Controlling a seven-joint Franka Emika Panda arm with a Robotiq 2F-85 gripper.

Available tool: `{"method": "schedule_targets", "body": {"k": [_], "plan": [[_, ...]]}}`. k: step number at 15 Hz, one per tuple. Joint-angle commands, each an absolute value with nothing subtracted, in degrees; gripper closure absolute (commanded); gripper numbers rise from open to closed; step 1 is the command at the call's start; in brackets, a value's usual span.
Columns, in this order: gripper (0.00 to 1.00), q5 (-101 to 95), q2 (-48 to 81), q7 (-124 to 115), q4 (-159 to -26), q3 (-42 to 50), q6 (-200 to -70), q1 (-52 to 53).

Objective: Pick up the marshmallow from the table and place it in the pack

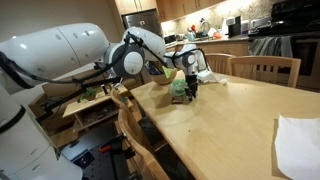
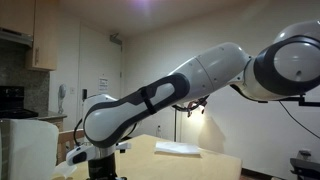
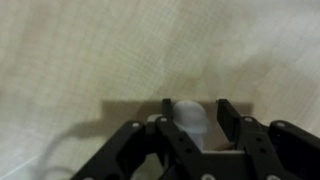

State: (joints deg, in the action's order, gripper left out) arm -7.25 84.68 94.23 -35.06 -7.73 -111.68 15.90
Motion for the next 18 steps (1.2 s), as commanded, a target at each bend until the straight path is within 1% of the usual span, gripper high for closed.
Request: {"method": "schedule_targets", "body": {"k": [1, 3, 4, 5, 6, 8, 9, 10, 15, 18], "plan": [[0.8, -6.4, 84.7, 92.8, -33.6, -7.1, -108.6, 16.3], [0.91, -6.6, 84.7, 92.1, -33.3, -6.8, -107.8, 16.6], [0.91, -6.8, 84.7, 91.1, -33.0, -6.6, -107.4, 17.0], [0.93, -6.8, 84.7, 89.8, -32.9, -6.4, -107.3, 17.2], [0.94, -6.9, 84.7, 88.0, -32.6, -6.1, -107.0, 17.5], [0.89, -7.0, 84.7, 84.3, -32.2, -5.7, -106.4, 18.0], [0.9, -7.2, 84.7, 82.6, -31.9, -5.4, -105.9, 18.2], [0.88, -7.3, 84.7, 80.8, -31.6, -5.1, -105.3, 18.5], [0.9, -7.4, 84.7, 69.6, -30.1, -3.8, -101.5, 19.4], [0.89, -6.9, 84.7, 62.3, -29.8, -3.9, -100.6, 19.2]]}}
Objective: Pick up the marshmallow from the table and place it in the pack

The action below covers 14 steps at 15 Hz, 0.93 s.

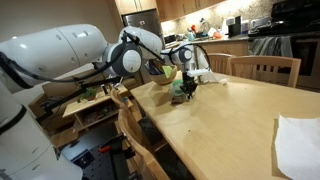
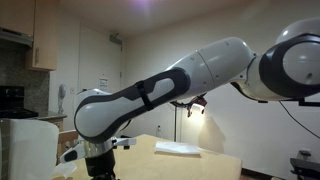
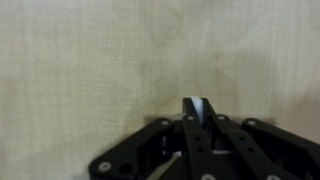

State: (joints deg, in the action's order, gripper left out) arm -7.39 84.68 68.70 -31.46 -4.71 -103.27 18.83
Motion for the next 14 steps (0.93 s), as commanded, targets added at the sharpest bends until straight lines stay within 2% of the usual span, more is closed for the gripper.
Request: {"method": "schedule_targets", "body": {"k": [1, 11, 14], "plan": [[0.89, -6.9, 84.7, 60.2, -29.7, -3.9, -100.4, 19.1], [0.89, -6.7, 84.7, 38.1, -29.5, -4.3, -98.9, 18.4], [0.89, -8.5, 84.7, 47.8, -30.5, -4.9, -102.9, 18.1]]}}
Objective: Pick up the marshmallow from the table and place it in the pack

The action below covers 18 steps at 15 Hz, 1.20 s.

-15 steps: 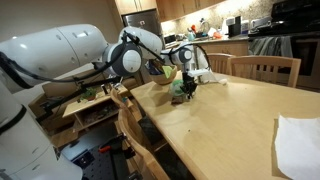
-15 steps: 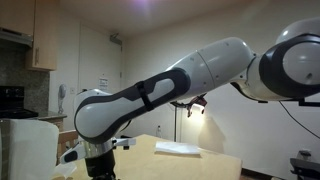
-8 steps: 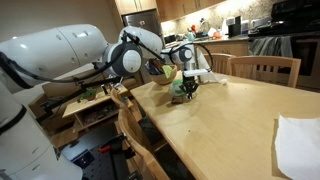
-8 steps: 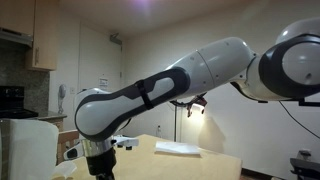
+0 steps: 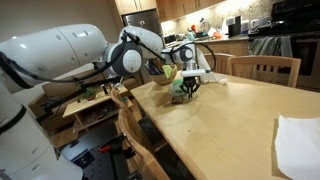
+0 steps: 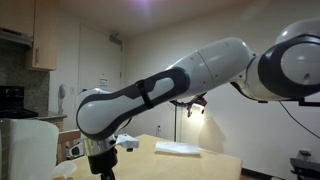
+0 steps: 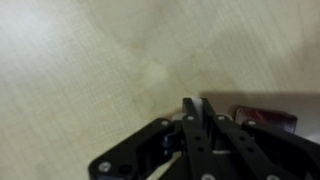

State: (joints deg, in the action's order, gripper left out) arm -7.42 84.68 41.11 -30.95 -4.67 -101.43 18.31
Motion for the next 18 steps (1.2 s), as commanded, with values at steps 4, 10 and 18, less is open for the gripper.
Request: {"method": "schedule_targets", "body": {"k": [4, 10, 18], "plan": [[0.89, -8.1, 84.7, 50.6, -30.8, -4.5, -103.5, 18.4], [0.9, -8.8, 84.7, 52.2, -30.7, -4.3, -102.9, 19.1], [0.9, -13.3, 84.7, 53.5, -30.1, -1.7, -102.4, 24.1]]}}
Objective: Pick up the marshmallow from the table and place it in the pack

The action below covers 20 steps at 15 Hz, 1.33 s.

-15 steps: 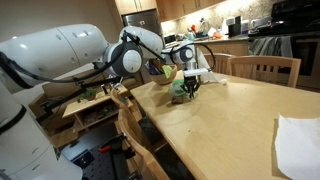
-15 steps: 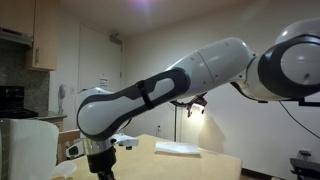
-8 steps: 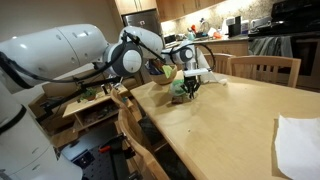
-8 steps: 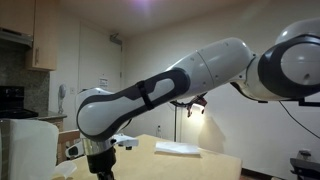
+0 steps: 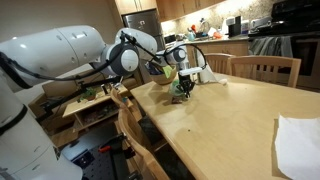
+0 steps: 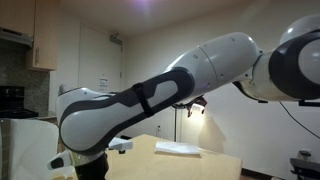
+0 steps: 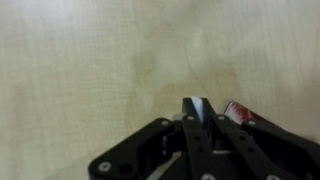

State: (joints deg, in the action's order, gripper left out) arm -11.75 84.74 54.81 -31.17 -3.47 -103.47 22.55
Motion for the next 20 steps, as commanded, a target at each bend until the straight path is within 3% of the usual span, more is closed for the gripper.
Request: {"method": "schedule_targets", "body": {"k": [1, 20], "plan": [[0.9, -13.5, 84.7, 52.5, -30.0, -1.3, -102.2, 24.5], [0.9, -11.6, 84.7, 23.9, -27.4, -0.8, -91.0, 22.7]]}}
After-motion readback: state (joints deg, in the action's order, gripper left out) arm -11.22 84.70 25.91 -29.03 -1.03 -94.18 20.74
